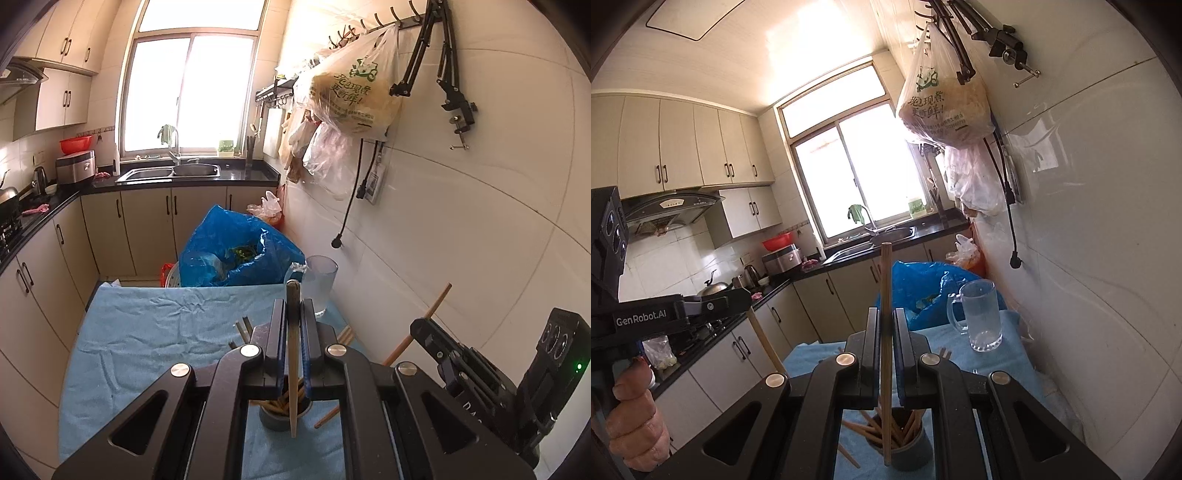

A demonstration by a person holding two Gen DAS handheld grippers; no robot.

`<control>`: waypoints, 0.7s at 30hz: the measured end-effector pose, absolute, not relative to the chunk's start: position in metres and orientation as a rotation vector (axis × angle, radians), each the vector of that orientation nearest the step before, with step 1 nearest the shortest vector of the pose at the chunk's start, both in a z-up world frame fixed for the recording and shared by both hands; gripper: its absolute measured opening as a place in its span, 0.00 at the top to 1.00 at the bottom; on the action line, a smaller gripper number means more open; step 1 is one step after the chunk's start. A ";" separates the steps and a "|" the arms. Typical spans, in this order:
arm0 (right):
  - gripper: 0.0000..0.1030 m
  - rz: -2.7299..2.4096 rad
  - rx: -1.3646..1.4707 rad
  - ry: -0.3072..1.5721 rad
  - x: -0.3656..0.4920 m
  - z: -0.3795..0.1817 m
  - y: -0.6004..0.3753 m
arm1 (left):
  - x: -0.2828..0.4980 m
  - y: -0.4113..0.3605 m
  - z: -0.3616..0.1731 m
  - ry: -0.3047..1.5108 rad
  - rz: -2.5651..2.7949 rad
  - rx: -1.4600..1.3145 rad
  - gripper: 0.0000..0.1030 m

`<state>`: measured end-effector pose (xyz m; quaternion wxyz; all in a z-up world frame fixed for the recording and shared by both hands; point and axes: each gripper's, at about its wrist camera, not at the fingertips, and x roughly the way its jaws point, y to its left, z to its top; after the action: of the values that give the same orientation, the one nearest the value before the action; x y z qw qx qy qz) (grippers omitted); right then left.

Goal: Organize utensils
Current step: 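Carry the chopstick over the grey holder with the left tool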

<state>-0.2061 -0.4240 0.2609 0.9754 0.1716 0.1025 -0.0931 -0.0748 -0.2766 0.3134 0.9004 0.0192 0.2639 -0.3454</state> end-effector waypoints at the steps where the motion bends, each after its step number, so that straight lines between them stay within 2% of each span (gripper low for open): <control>1: 0.93 -0.188 0.347 0.209 -0.203 0.261 -0.425 | -0.072 -0.279 0.313 0.545 -0.712 0.041 0.93; 21: 0.93 -0.210 0.322 0.254 -0.158 0.248 -0.434 | -0.037 -0.297 0.286 0.573 -0.698 0.033 0.93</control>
<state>-0.1577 -0.4338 0.2476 0.9736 0.1597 0.1258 -0.1042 -0.0371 -0.2972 0.2857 0.8996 0.0158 0.2771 -0.3372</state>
